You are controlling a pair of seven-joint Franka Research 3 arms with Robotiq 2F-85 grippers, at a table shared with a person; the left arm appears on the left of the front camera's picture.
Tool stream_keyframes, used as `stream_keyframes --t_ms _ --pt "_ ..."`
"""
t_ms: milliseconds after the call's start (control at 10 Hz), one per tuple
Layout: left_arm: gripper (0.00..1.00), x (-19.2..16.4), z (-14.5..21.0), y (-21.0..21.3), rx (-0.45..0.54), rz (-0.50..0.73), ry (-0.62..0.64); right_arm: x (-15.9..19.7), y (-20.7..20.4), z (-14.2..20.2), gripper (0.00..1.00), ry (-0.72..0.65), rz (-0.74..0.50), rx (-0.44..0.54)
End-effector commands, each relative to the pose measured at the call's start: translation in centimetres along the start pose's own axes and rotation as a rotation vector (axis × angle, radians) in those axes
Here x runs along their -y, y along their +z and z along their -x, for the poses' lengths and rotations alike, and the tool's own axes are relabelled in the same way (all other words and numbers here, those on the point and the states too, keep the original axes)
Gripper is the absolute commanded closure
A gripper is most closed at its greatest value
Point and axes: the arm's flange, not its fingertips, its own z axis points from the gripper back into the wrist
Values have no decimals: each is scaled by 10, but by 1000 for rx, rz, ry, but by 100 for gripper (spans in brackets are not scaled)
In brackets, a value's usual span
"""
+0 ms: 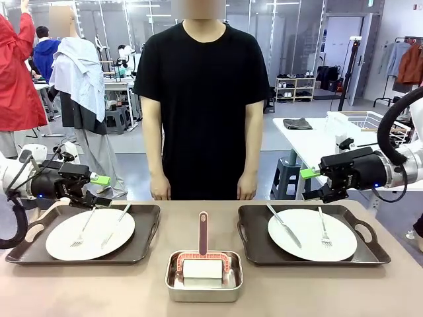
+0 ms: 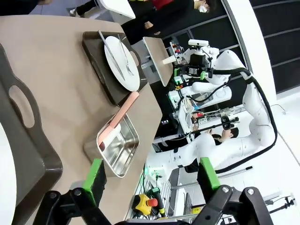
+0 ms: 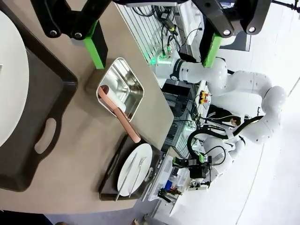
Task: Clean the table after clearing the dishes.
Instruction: When the left (or right) Handle tray is removed, use the left hand (or right hand) to clean the left (or right) side of the table with the Lint Roller.
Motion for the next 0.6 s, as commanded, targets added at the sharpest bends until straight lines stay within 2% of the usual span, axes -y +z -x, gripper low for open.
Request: stream_keyframes --t_ms 0,200,300,400,500 --pt "0 2 -14 23 -25 -35 -61 1 22 -5 0 -18 -26 28" --pt "0 -11 -23 122 -22 -31 2 16 110 -8 0 -85 -75 204" --pt "0 -28 -14 182 -23 -12 53 27 164 5 0 -113 -106 273" --pt "0 -41 -2 228 46 -21 80 38 207 19 0 -123 -135 316" --pt "0 -47 16 271 61 10 68 50 246 35 0 -137 -144 361"
